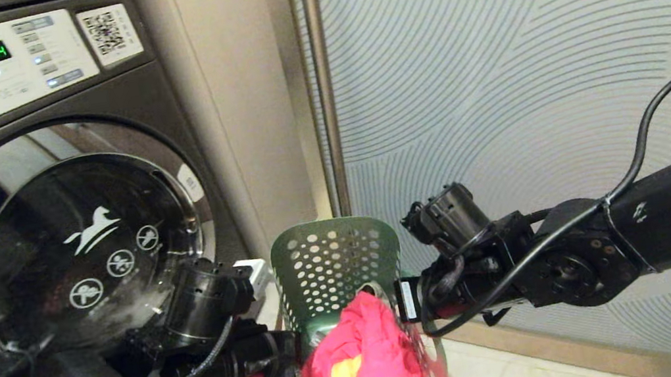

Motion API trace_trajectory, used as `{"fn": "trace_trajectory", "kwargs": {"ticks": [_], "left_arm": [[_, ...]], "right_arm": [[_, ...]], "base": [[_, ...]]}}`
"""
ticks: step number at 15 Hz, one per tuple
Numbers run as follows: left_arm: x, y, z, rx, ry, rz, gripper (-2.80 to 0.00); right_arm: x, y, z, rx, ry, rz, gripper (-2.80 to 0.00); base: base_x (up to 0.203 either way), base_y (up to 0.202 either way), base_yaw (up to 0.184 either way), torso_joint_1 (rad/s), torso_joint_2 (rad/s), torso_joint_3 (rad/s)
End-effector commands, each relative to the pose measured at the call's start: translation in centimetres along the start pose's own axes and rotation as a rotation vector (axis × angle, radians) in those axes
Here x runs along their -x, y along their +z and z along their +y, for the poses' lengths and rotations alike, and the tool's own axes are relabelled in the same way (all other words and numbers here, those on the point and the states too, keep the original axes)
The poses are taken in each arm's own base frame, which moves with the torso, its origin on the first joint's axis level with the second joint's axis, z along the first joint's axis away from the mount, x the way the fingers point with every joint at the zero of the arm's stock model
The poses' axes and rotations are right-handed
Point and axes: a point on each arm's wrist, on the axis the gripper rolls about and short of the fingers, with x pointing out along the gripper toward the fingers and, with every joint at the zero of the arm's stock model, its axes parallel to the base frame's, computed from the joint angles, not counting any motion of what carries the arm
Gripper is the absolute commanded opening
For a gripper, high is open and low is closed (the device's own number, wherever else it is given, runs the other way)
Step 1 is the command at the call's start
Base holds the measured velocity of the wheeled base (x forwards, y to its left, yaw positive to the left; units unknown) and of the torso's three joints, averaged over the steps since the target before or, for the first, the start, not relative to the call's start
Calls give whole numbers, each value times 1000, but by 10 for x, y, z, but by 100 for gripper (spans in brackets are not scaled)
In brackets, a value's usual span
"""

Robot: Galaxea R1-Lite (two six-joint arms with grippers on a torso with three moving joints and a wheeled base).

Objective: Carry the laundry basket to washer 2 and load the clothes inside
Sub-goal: Pick up the clothes basket and put it beside the washing machine

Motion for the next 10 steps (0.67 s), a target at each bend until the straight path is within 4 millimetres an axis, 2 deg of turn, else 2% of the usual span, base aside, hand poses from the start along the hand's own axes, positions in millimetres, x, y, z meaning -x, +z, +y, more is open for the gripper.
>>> {"fn": "trace_trajectory", "kwargs": {"ticks": [1, 10], "left_arm": [[-1, -1, 0, 3, -4, 4, -280], [-1, 1, -1, 4, -12, -1, -280]], "right_arm": [[0, 1, 1, -3, 2, -2, -280], [0, 0, 1, -2, 3, -1, -280]], "base": [[1, -9, 175, 2, -2, 7], [1, -10, 173, 1, 4, 3]]}}
